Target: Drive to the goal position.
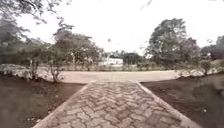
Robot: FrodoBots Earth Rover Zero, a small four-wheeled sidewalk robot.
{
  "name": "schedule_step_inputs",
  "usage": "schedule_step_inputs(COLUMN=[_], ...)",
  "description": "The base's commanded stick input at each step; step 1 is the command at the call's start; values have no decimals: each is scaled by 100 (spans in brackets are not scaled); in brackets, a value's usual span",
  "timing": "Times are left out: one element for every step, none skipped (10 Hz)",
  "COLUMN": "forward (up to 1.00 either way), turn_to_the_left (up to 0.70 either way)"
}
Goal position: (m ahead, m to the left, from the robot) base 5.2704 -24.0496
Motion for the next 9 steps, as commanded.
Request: schedule_step_inputs(forward=[70, 70, 70, 70, 70, 70, 70, 70, 70], turn_to_the_left=[2, 2, 2, 2, 2, 2, 2, 2, 2])
